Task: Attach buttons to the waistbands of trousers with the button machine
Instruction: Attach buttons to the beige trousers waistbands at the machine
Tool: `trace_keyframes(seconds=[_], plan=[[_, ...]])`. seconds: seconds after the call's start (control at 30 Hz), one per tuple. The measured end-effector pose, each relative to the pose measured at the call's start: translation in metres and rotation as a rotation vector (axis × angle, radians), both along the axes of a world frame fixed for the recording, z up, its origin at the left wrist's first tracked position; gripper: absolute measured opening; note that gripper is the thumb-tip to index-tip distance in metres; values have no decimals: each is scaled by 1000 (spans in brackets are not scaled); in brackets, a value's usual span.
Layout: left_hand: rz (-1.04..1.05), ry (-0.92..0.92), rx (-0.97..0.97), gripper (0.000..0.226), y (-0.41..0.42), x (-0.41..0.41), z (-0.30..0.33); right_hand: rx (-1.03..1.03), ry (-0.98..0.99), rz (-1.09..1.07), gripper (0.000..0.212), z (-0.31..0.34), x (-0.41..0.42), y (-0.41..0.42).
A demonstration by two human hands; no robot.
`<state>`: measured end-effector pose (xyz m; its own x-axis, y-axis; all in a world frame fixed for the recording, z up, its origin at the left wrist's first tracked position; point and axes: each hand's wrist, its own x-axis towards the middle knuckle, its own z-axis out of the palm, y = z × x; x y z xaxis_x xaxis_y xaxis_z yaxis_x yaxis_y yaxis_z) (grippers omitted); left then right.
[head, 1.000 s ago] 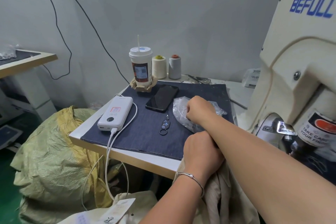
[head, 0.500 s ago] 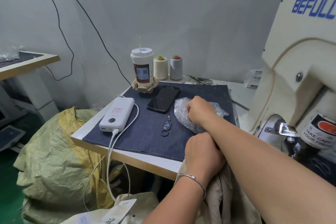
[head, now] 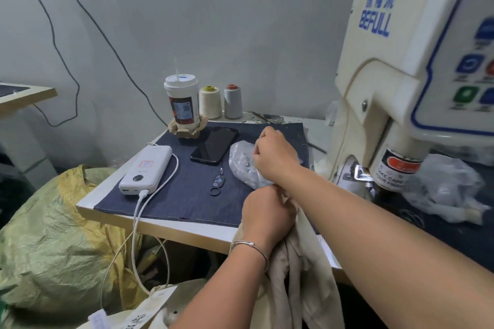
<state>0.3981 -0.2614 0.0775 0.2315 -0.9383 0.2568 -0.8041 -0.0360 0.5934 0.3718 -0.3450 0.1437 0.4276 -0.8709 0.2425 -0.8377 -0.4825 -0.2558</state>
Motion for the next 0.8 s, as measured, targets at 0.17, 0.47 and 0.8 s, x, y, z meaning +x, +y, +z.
trace_keyframes(seconds=[0.17, 0.47, 0.8], plan=[[37, 15, 44, 18, -1, 1, -3, 22, -173, 12, 23, 14, -26, 52], [17, -44, 13, 37, 3, -4, 2, -214, -441, 179, 9, -15, -151, 178], [18, -9, -30, 32, 2, -5, 0, 135, -368, -393, 19, -54, -313, 87]])
